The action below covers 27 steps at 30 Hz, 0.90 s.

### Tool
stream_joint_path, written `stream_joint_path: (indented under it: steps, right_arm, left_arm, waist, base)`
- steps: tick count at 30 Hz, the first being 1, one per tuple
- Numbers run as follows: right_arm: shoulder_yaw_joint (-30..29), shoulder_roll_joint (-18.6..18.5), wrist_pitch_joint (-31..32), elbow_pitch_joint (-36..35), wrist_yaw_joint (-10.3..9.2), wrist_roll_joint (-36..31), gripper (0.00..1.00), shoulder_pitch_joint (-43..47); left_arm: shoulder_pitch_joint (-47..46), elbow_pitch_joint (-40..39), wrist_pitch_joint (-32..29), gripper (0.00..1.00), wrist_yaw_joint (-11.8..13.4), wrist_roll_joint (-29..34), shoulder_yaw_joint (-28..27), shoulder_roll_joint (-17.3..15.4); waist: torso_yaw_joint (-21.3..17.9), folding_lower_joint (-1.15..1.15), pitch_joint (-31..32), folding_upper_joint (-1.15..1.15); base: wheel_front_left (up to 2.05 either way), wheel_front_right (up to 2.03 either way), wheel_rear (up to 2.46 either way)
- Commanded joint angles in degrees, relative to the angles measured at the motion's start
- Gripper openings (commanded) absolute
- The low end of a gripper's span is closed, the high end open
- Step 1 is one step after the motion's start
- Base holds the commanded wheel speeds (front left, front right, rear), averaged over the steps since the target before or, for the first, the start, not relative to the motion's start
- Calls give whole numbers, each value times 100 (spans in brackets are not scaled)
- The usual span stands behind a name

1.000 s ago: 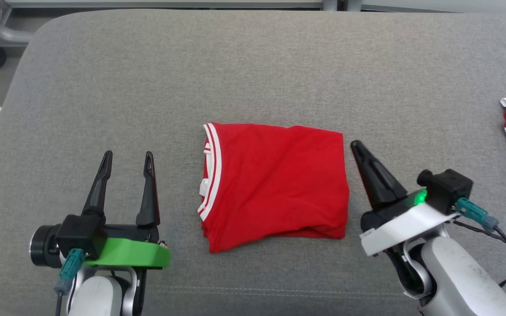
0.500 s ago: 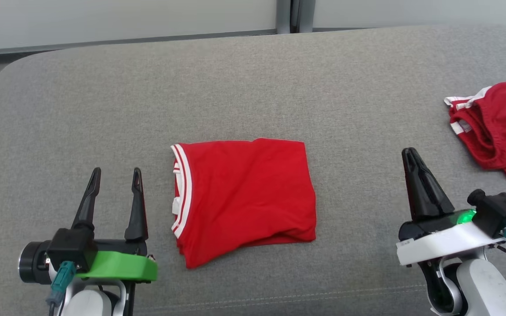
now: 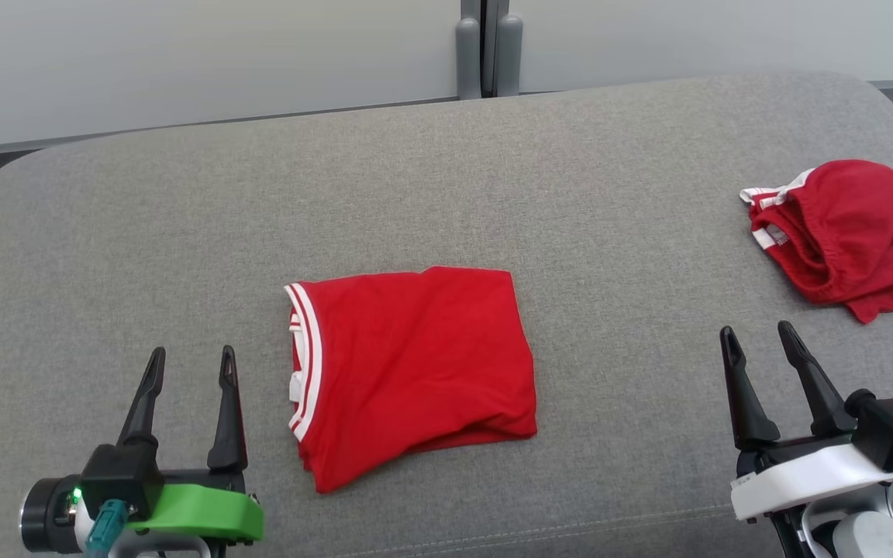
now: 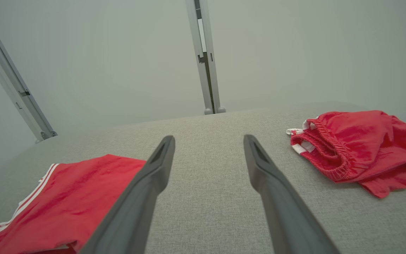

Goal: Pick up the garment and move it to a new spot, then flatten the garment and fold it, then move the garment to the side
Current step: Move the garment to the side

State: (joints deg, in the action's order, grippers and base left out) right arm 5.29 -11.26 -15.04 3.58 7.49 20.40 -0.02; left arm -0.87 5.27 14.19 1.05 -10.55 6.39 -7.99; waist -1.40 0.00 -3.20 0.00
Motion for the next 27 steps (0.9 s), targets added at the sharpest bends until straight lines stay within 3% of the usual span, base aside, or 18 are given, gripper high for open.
stream_joint_path:
  steps: [1,27]
  right_arm:
    - [-22,20,-8,-5,-1,-52,100,42]
    - [-55,27,221,-4,-1,-91,100,94]
  left_arm:
    - [74,-36,7,100,32,-4,-17,-34]
    - [20,-39,-84,100,159,-195,56,-18]
  waist:
    - [-20,0,35,0]
    - [262,0,-22,0]
  base:
    - [0,0,0]
    - [0,0,0]
